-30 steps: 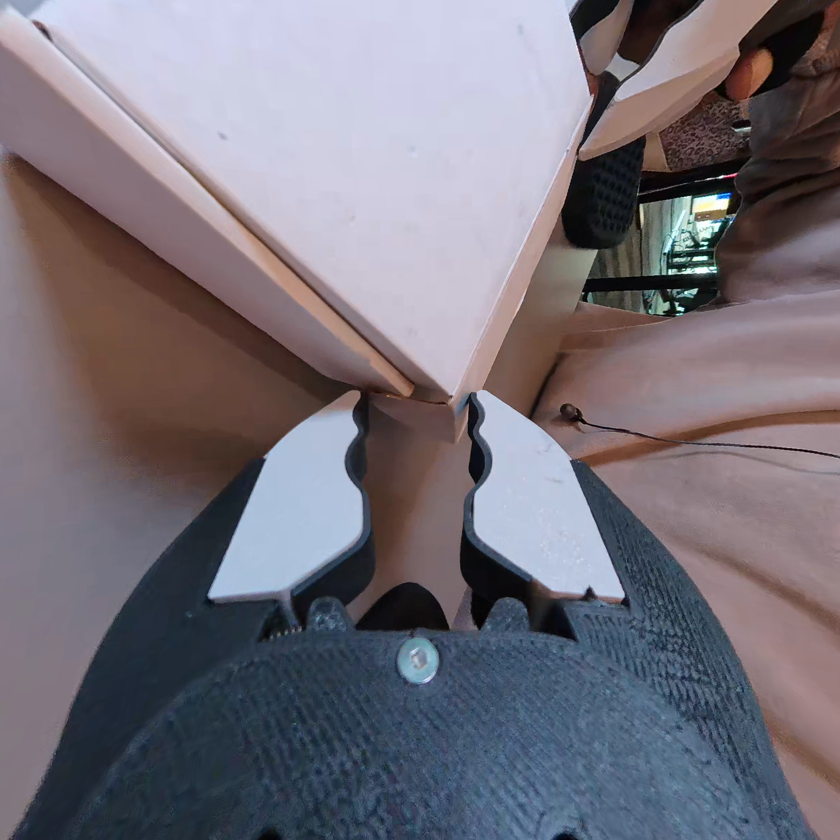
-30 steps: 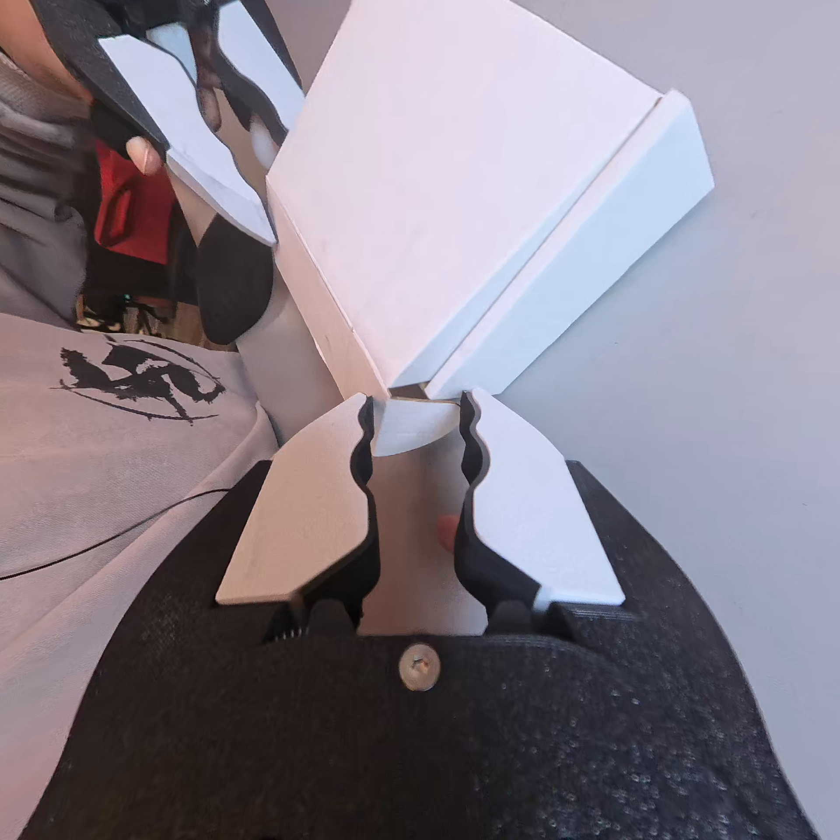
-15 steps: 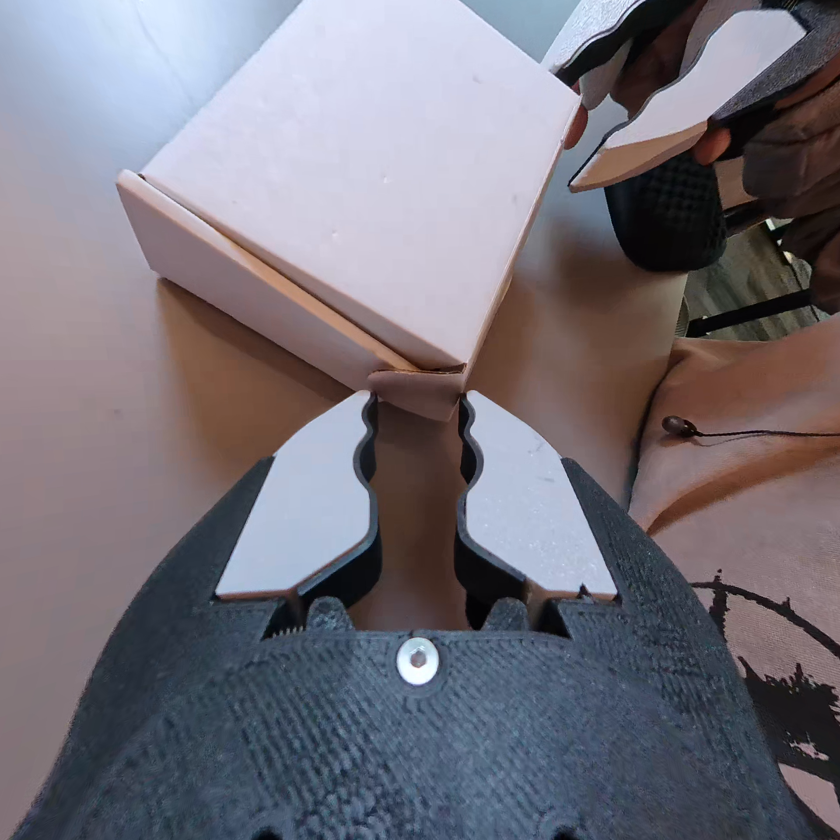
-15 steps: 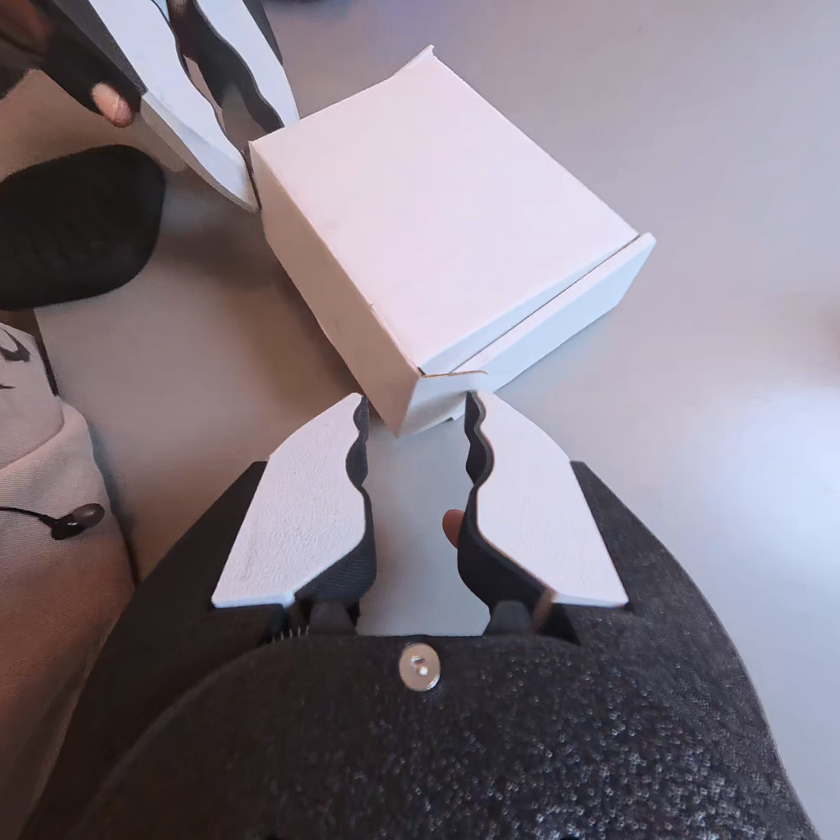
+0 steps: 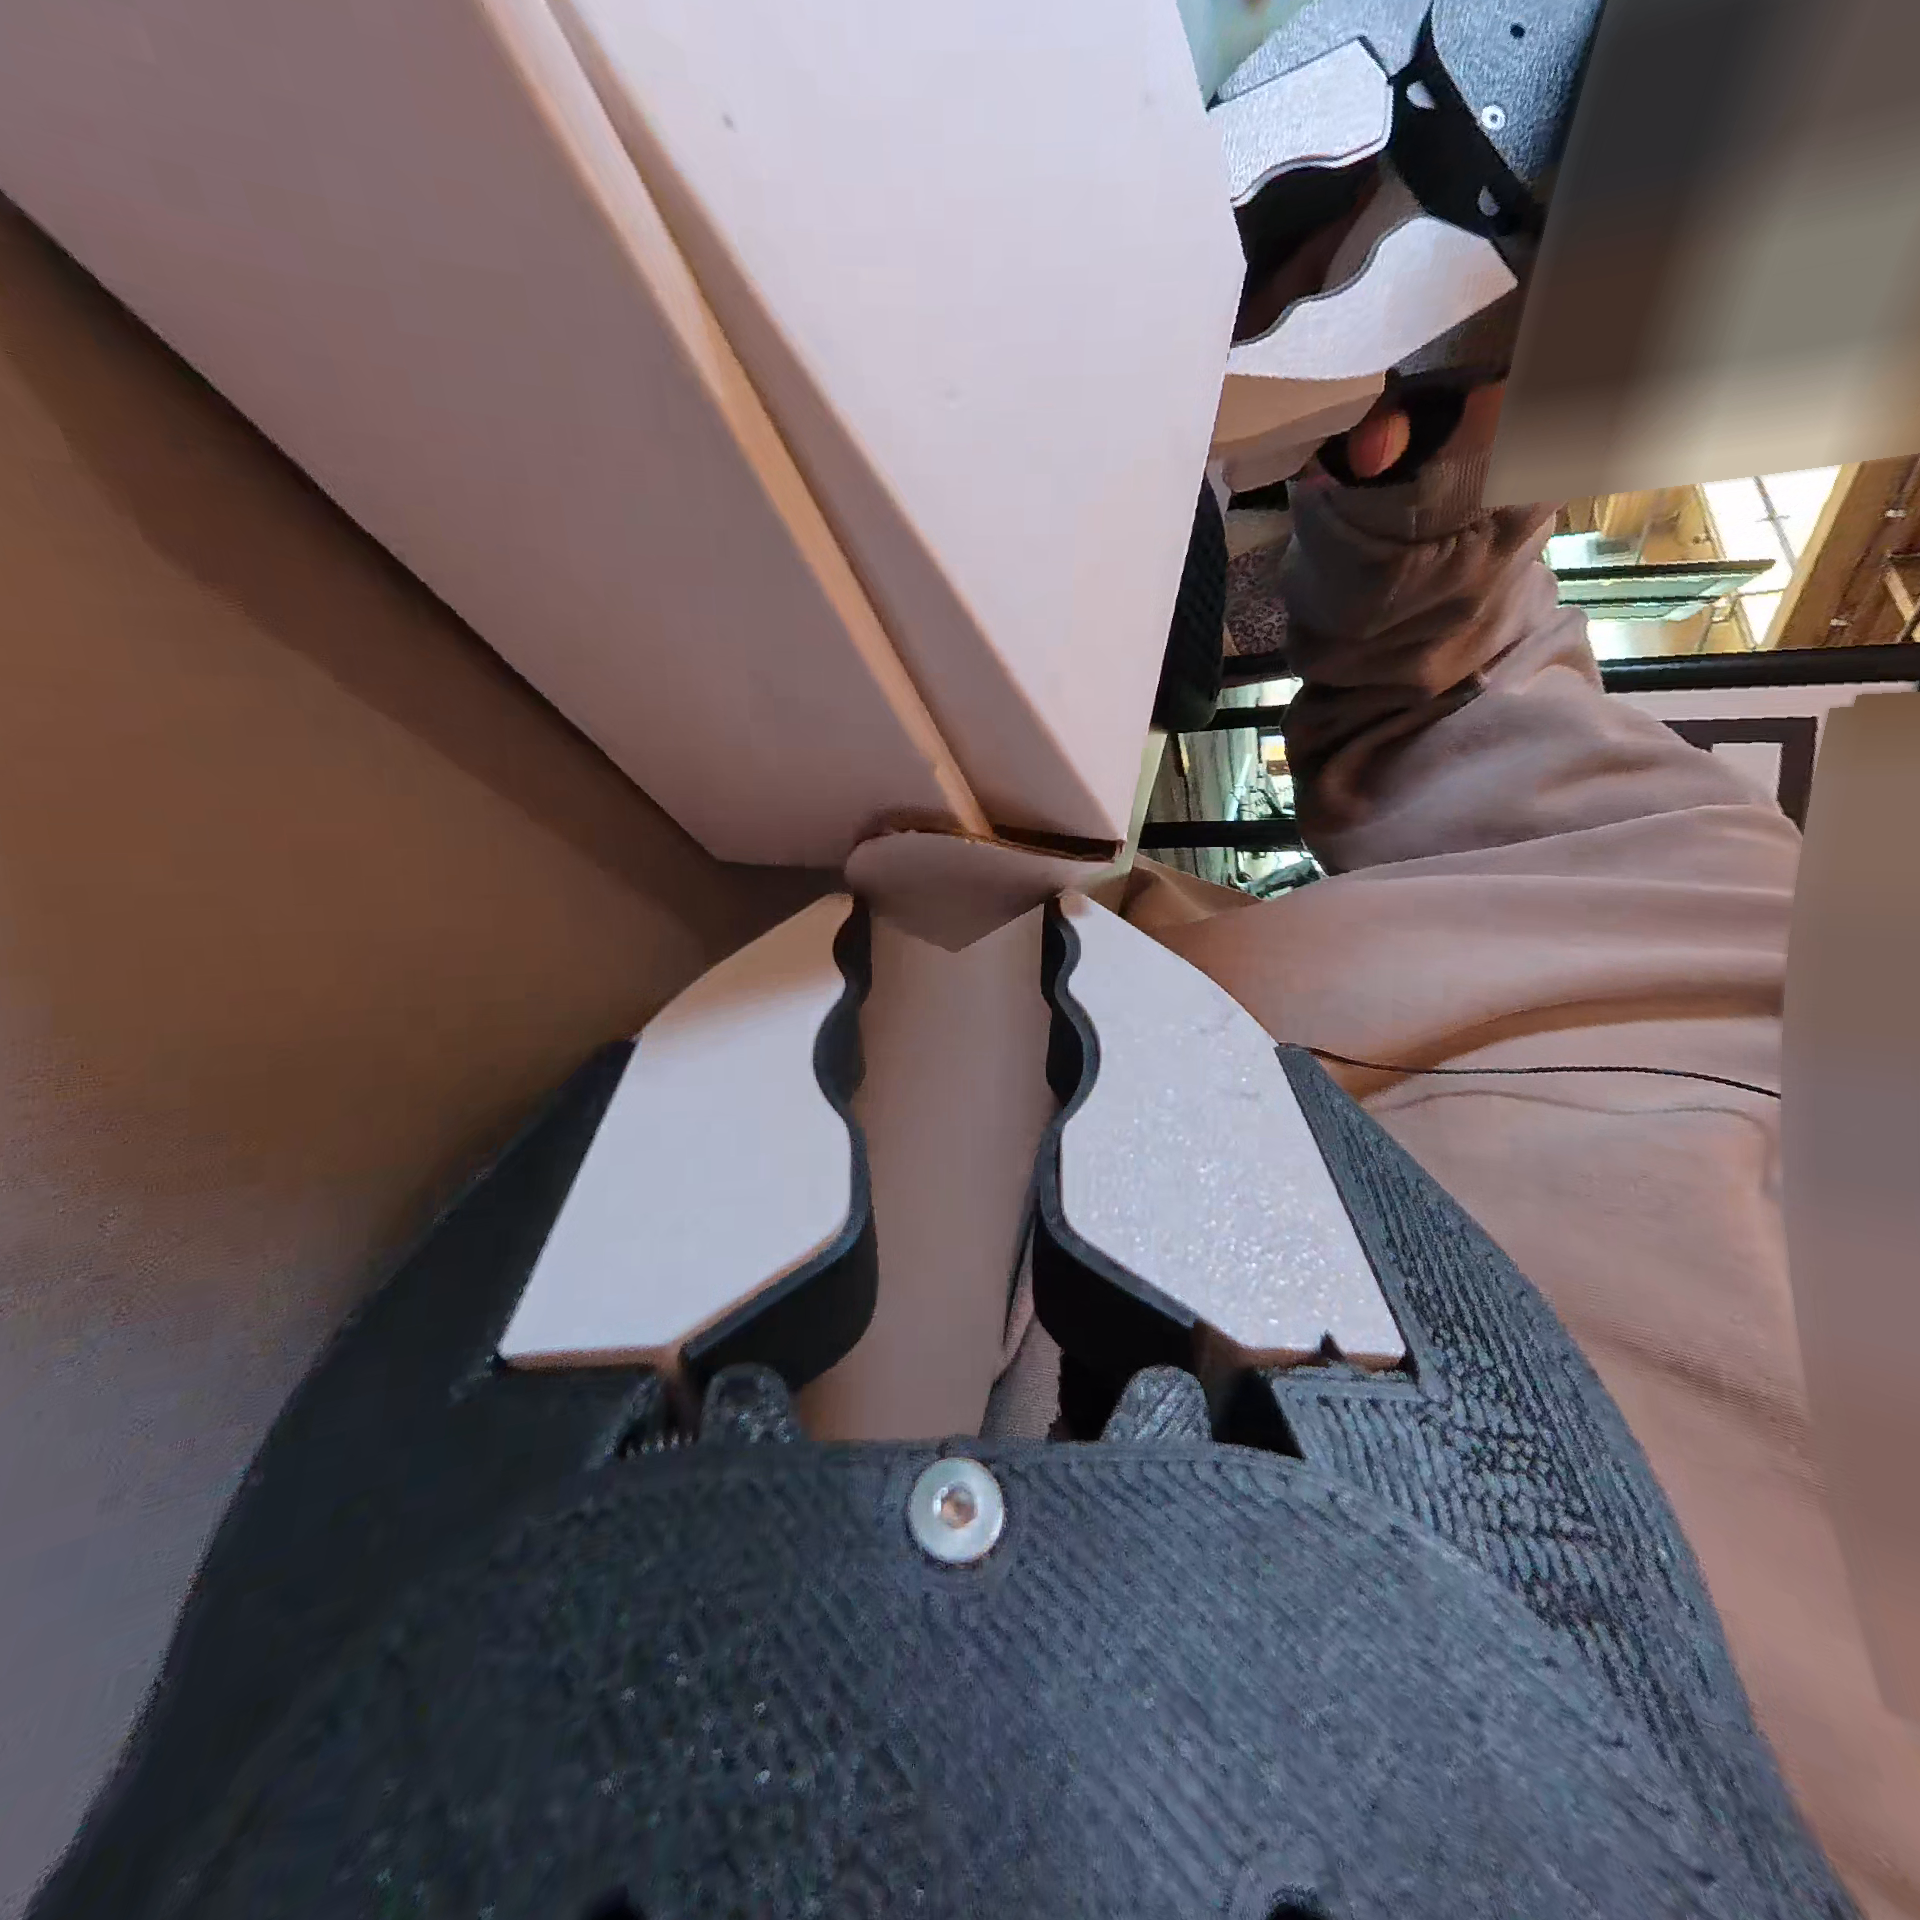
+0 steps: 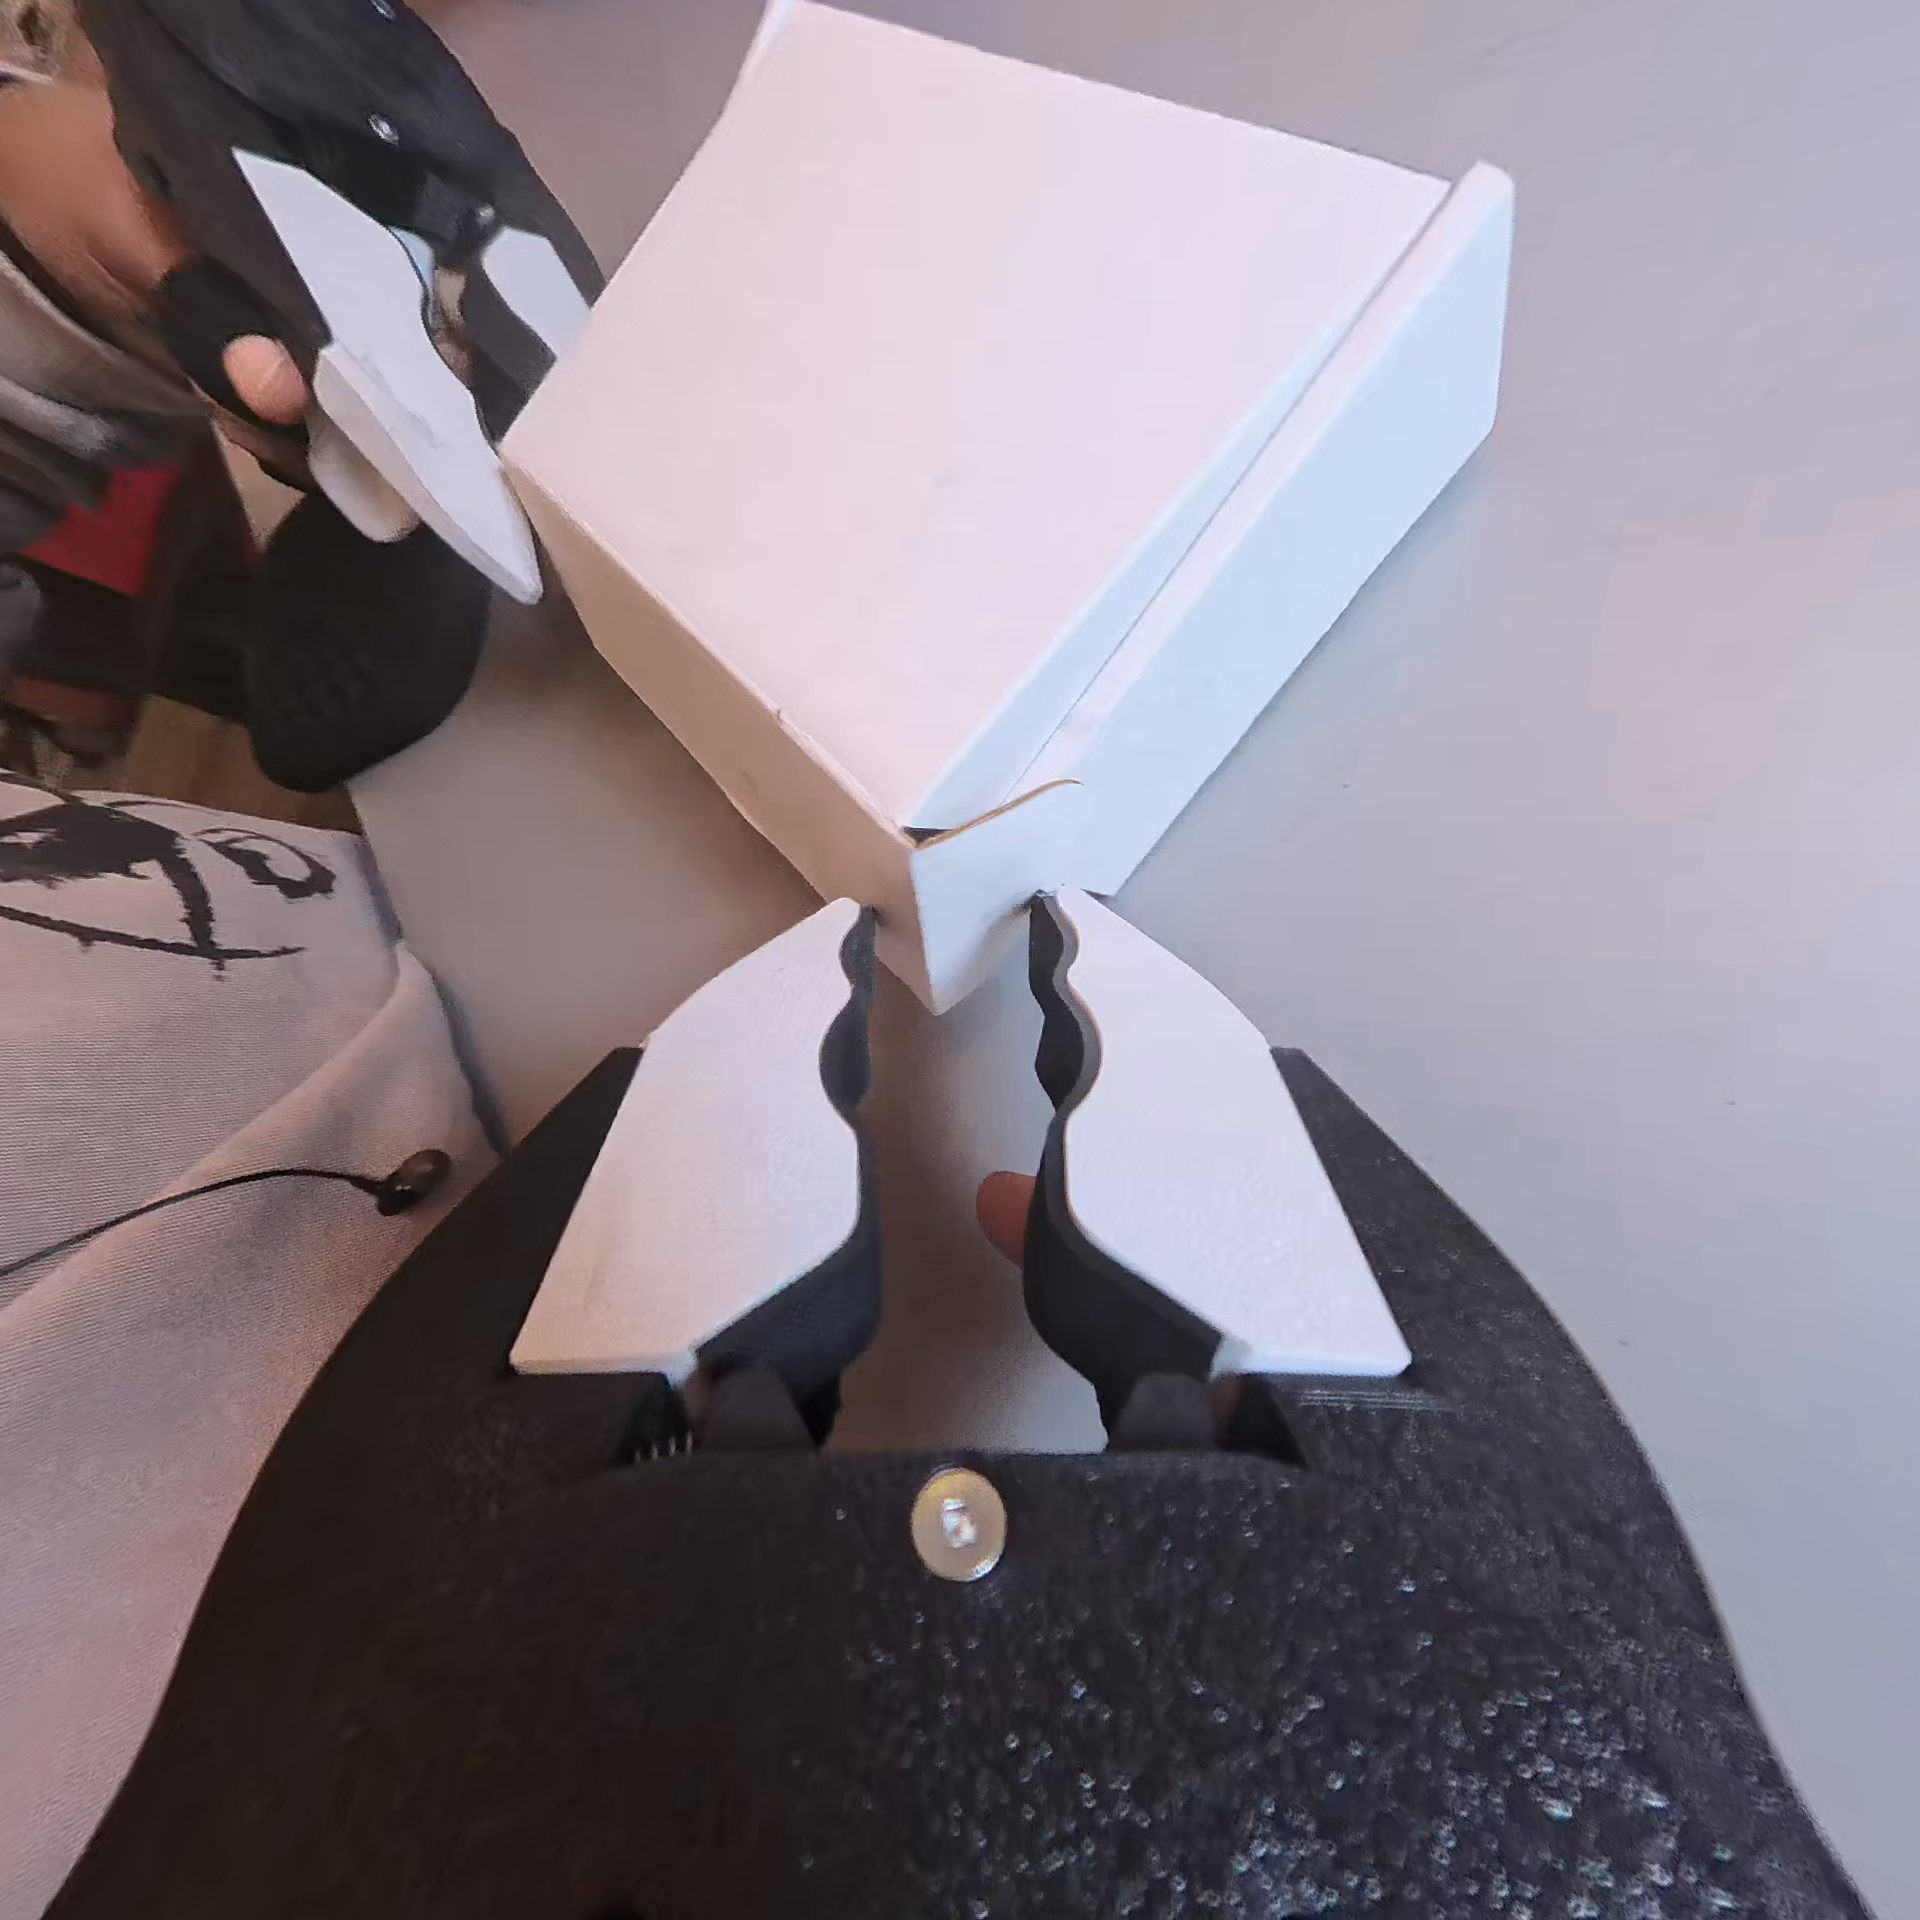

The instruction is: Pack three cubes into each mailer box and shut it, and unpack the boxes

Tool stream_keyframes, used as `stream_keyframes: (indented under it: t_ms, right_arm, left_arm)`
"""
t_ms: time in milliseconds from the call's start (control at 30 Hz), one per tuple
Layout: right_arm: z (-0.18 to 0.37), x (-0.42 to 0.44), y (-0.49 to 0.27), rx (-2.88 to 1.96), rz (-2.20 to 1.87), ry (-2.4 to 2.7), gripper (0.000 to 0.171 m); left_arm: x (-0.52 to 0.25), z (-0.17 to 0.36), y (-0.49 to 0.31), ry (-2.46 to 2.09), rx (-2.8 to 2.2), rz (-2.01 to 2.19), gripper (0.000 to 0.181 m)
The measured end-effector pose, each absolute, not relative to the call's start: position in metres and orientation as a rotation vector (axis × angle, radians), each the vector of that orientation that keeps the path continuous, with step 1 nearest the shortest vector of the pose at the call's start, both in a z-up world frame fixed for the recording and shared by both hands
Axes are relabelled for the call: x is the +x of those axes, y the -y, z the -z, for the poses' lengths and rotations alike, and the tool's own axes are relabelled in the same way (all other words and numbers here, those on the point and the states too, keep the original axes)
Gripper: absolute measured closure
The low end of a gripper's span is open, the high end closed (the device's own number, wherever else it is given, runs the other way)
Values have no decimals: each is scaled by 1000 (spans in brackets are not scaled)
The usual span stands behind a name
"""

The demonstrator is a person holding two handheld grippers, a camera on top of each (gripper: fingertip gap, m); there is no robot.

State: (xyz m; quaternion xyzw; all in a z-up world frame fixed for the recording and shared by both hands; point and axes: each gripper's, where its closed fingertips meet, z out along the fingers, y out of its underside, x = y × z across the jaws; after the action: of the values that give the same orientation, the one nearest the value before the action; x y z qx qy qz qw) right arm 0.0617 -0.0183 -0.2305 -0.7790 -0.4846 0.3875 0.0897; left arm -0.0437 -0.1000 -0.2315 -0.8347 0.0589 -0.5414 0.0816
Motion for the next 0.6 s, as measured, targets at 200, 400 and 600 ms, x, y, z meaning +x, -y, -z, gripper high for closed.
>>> stream_keyframes:
  t_ms: [200, 400, 600]
  right_arm:
    - [235, 64, 21, -2434, -1285, 1446, 144]
    - [232, 64, 14, -2322, -1272, 1539, 139]
    - [211, 67, 6, -1554, -863, 1727, 113]
  left_arm:
    - [-37, 234, 109, -126, -2534, 1749, 149]
    - [-43, 235, 104, -275, -2464, 1646, 150]
    - [-68, 233, 90, -661, -2236, 1065, 139]
